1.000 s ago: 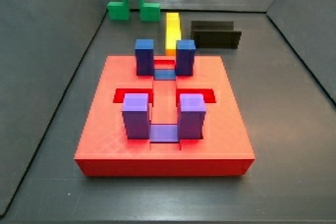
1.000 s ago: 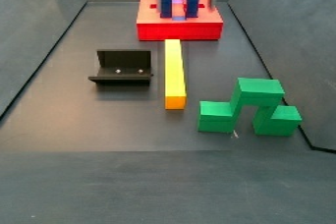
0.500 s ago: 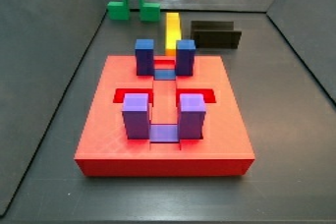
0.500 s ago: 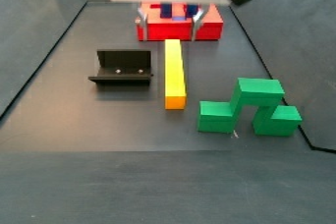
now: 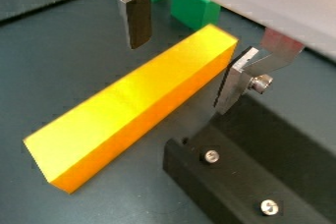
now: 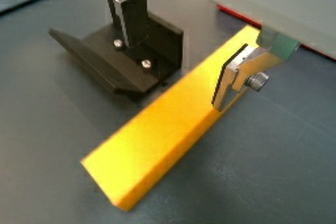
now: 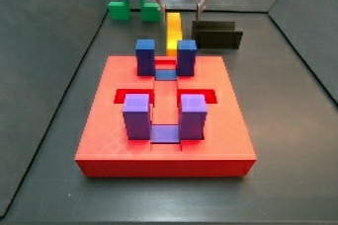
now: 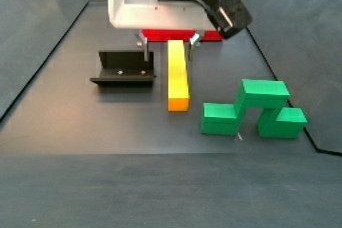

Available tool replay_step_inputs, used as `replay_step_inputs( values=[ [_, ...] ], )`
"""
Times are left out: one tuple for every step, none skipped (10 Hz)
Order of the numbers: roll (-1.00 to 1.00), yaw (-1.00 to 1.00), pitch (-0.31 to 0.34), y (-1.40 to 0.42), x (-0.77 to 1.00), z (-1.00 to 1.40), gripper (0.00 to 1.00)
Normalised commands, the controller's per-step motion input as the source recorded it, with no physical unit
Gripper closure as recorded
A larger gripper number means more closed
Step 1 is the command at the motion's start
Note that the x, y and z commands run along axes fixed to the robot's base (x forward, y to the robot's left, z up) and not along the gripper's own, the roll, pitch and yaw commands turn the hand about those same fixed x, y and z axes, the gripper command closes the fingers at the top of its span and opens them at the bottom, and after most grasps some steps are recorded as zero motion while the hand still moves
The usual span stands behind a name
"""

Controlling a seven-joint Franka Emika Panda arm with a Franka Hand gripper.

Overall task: Pick up the yellow object. Move up. Move to above the board. Insert the yellow object.
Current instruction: Pick up the yellow object.

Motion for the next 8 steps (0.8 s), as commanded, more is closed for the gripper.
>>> replay_step_inputs(
  values=[
    [-0.11, -0.11, -0.123, -0.04, -0.36, -0.27, 0.0],
    [-0.12, -0.1, -0.147, -0.05, -0.39, -0.18, 0.0],
    [-0.1, -0.01, -0.161, -0.07, -0.21, -0.34, 0.0],
    [-0.08, 0.0, -0.149, -0.02, -0.11, -0.4, 0.0],
    [-0.06, -0.01, -0.134, 0.0, -0.08, -0.44, 0.0],
    [-0.06, -0.01, -0.127, 0.0, -0.07, -0.43, 0.0],
    [-0.04, 0.0, -0.06, 0.0, -0.07, -0.15, 0.0],
    [-0.01, 0.0, -0.019, 0.0, -0.02, 0.0, 0.0]
  ],
)
